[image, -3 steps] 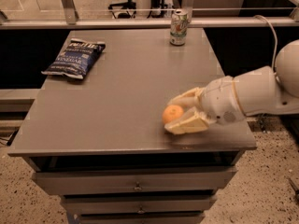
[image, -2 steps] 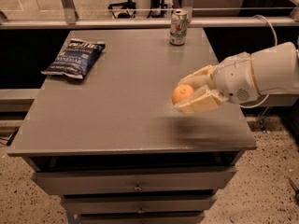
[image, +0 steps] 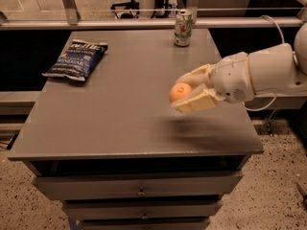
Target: Move orange near blue chip bag
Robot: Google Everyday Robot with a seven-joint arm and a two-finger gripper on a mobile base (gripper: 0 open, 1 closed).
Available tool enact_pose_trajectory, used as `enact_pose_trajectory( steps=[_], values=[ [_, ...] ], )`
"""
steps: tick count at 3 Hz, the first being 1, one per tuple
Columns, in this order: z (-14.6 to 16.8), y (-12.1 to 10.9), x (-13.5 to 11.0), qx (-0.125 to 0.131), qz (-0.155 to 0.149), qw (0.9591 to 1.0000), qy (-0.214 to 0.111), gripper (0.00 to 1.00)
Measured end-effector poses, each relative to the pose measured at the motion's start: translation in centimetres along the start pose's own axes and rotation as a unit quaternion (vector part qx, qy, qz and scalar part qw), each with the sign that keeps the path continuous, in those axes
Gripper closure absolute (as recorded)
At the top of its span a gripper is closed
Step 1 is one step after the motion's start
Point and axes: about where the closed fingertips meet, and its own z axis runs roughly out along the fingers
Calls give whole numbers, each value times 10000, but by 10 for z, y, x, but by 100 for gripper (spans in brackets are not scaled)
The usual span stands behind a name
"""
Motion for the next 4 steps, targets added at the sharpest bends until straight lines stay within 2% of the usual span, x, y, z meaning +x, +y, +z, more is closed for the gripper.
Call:
enact_pose_trajectory(
  steps=[2,3,4],
  values=[
    [99,-49,-28,142,-34,9984,-551,100],
    [162,-72,-59,98,-57,9963,-857,100],
    [209,-87,-83,21,-71,9942,-1071,100]
  ],
)
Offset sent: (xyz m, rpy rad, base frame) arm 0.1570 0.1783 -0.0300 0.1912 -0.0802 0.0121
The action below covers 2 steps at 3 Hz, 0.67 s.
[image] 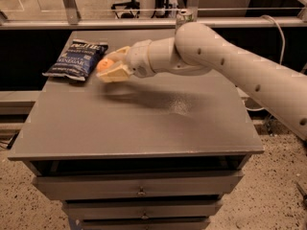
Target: Move orange near blue chip bag
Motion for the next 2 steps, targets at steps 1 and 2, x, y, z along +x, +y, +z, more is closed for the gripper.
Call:
enact_pose_trajectory(
  steps=[1,2],
  values=[
    [33,-6,-2,-135,92,9999,5,86],
    [48,-8,2,-194,224,9995,61,63]
  ],
)
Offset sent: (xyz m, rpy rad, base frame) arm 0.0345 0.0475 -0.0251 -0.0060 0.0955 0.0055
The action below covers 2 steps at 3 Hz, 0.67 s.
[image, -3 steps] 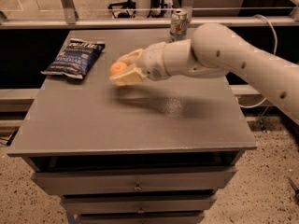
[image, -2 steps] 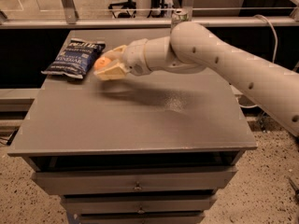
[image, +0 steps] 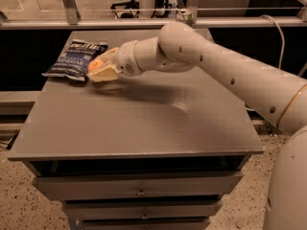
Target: Move orange near blue chip bag
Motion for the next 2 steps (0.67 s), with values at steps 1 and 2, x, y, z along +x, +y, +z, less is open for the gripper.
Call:
enact_pose_trajectory(
  steps=[1,2],
  values=[
    [8,-1,3,-16,96,9999,25,40],
    [12,-1,6,-25,174,9998,30,17]
  ],
)
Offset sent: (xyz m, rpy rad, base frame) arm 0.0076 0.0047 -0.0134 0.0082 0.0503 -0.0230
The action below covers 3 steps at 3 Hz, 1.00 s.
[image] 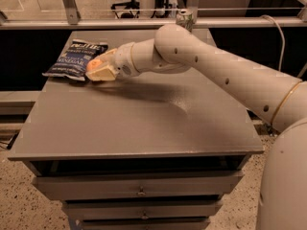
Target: Move orange near blue chip bag
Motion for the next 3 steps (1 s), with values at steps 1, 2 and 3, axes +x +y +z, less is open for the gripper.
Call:
enact_pose_trajectory(
  steps=[1,2,3],
  values=[
    [2,2,3,-13,71,10000,1,0],
    [3,5,8,-46,166,9999,3,0],
    [-5,4,10,-11,180,9998,-53,0]
  ],
)
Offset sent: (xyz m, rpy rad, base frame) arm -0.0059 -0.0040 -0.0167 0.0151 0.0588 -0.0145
